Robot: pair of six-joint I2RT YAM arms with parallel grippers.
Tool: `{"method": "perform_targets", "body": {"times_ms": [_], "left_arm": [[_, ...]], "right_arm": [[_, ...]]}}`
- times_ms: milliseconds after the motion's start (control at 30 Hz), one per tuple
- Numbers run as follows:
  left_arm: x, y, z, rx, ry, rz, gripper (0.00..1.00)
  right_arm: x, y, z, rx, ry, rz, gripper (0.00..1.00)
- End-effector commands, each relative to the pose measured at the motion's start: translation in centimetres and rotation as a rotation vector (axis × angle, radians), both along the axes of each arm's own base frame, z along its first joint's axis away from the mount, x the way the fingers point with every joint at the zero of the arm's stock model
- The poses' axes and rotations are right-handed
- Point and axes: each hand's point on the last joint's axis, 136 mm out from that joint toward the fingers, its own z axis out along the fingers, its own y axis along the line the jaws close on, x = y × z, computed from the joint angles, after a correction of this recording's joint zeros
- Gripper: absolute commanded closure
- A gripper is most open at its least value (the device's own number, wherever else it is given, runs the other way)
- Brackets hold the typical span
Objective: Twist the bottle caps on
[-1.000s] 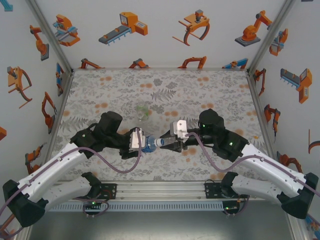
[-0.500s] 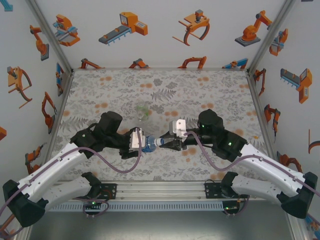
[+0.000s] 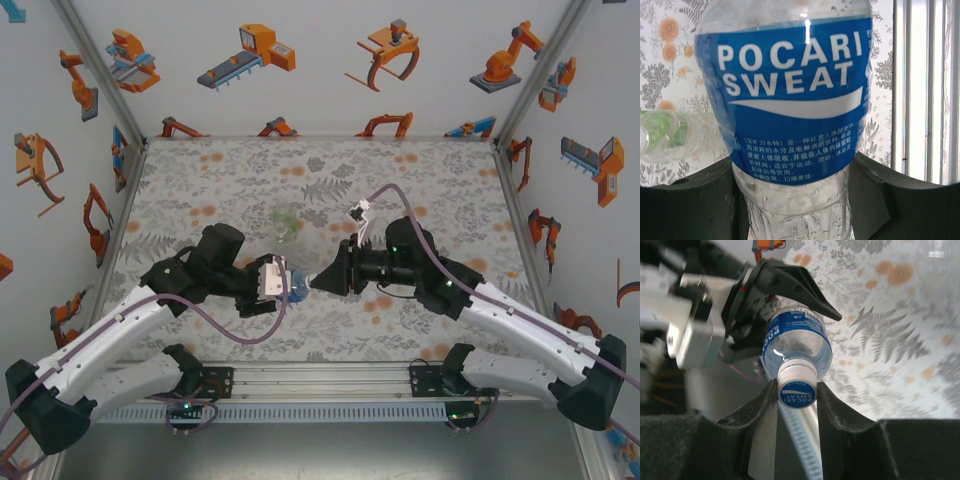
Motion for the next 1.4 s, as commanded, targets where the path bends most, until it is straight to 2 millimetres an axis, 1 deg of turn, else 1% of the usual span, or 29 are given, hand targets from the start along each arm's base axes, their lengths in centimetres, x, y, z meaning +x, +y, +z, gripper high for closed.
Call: {"method": "perform_targets", "body": {"times_ms": [0,67,100,133,167,233,300,333,367,400,533,567,667,767,867,933,1000,1033,1100,1233,1367], "left_arm": [[-0.7,-1.2,2.0,-0.088,-0.025,-0.070,1.00],[-0.7,-1.2,2.0,-0.088,-0.025,-0.067,1.00],[-0.7,-1.2,2.0,-0.088,-0.026,-0.066,1.00],[-0.7,-1.2,2.0,-0.088,-0.027,-0.066,1.00],[-0.6,-1.2,2.0,-0.087,-0.028,-0.065,1.00],[-0.6,-1.2,1.9,-0.084,-0.026,-0.063,1.00],[-0.6,-1.2,1.9,-0.084,-0.023,-0.063,1.00],[-0.6,-1.2,1.9,-0.083,-0.022,-0.062,1.00],[-0.6,-1.2,1.9,-0.086,-0.025,-0.065,1.00],[-0.6,-1.2,2.0,-0.087,-0.026,-0.065,1.00],[-0.6,-1.1,1.9,-0.085,-0.030,-0.063,1.00],[-0.7,-1.2,1.8,-0.084,-0.029,-0.065,1.00],[-1.0,-1.3,1.8,-0.089,-0.017,-0.087,1.00],[-1.2,-1.3,1.9,-0.090,-0.014,-0.097,1.00],[-1.2,-1.3,1.7,-0.086,-0.015,-0.096,1.00],[-1.2,-1.3,1.6,-0.085,-0.009,-0.098,1.00],[-1.3,-1.4,1.7,-0.088,-0.002,-0.106,1.00],[-1.4,-1.4,1.7,-0.089,-0.001,-0.106,1.00],[-1.4,-1.4,1.7,-0.090,-0.003,-0.108,1.00],[-1.4,-1.4,1.6,-0.088,0.001,-0.108,1.00],[-1.5,-1.5,1.8,-0.092,0.003,-0.114,1.00]], "right_arm": [[1.7,-0.4,-3.4,0.044,0.464,-0.265,1.00],[1.7,-0.5,-4.9,0.031,0.599,-0.325,1.00],[1.7,-0.4,-5.3,0.041,0.652,-0.345,1.00],[1.9,-0.1,-5.3,0.069,0.676,-0.353,1.00],[2.1,0.3,-5.2,0.108,0.689,-0.349,1.00],[2.2,0.5,-5.1,0.118,0.689,-0.343,1.00],[2.3,0.5,-4.4,0.099,0.627,-0.322,1.00],[2.3,0.5,-3.7,0.090,0.578,-0.302,0.95],[2.4,0.4,-2.8,0.079,0.515,-0.286,0.78],[2.4,0.1,-2.1,0.066,0.454,-0.272,0.71],[2.0,-1.2,1.6,0.013,0.144,-0.192,0.45],[1.7,-1.5,2.6,0.005,0.054,-0.160,0.41],[0.5,-1.9,4.9,-0.027,-0.226,-0.039,0.40],[-1.3,-2.2,6.3,-0.055,-0.514,0.110,0.41],[-4.2,-2.0,7.1,-0.045,-0.801,0.322,0.42],[-5.7,-1.9,7.1,-0.032,-0.956,0.435,0.42],[-6.9,-1.9,6.7,-0.025,-1.083,0.538,0.43],[-7.4,-1.9,6.3,-0.026,-1.129,0.586,0.44],[-7.6,-1.7,5.7,-0.033,-1.168,0.619,0.45],[-7.2,-1.0,4.9,-0.036,-1.172,0.636,0.47],[-7.0,-0.5,4.2,-0.037,-1.162,0.647,0.51]]}}
